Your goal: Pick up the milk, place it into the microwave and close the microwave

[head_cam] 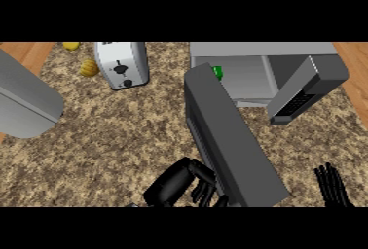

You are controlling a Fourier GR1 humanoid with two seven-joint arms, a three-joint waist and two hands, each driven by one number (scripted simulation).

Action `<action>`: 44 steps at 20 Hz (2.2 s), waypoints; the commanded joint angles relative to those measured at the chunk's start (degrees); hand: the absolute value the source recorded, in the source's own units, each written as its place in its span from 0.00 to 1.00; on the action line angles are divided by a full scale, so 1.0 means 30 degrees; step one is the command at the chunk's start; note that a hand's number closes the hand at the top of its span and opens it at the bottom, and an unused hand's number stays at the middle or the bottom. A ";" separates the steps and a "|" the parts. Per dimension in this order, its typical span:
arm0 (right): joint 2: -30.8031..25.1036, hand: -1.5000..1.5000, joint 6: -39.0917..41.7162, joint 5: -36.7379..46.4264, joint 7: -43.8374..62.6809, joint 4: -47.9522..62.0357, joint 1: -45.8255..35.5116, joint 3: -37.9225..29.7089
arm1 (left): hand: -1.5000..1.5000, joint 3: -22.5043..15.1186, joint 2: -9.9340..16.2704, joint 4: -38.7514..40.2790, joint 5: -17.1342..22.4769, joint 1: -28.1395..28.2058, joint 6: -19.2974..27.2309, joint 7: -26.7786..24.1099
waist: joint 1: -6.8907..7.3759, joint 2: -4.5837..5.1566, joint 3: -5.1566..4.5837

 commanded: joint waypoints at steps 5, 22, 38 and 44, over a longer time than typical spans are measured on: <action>-0.0872 0.00 0.3328 -0.1832 -0.0331 -0.3894 0.1350 0.0901 | 1.00 -0.3731 -0.0022 0.4849 0.2078 -0.4944 0.3976 0.1361 | -0.0788 0.0128 -0.0004; -0.2193 0.00 0.3505 -0.4564 0.3092 -1.0049 0.1731 0.3034 | 0.00 -0.4510 -0.0022 0.8716 1.0205 -0.9777 1.0720 -0.2066 | -0.3485 0.0703 -0.0088; -0.3592 0.00 0.4314 -0.6904 0.5531 -1.3539 0.2018 0.3966 | 1.00 -0.1226 -0.0022 1.2541 1.4276 -1.3752 1.3025 -0.5011 | -0.5474 0.1452 -0.0091; -0.4064 0.00 0.4338 -0.7640 0.6224 -1.4560 0.2353 0.3909 | 1.00 -0.0492 -0.0022 1.4111 1.5402 -1.5246 1.2899 -0.5729 | -0.6120 0.1512 -0.0059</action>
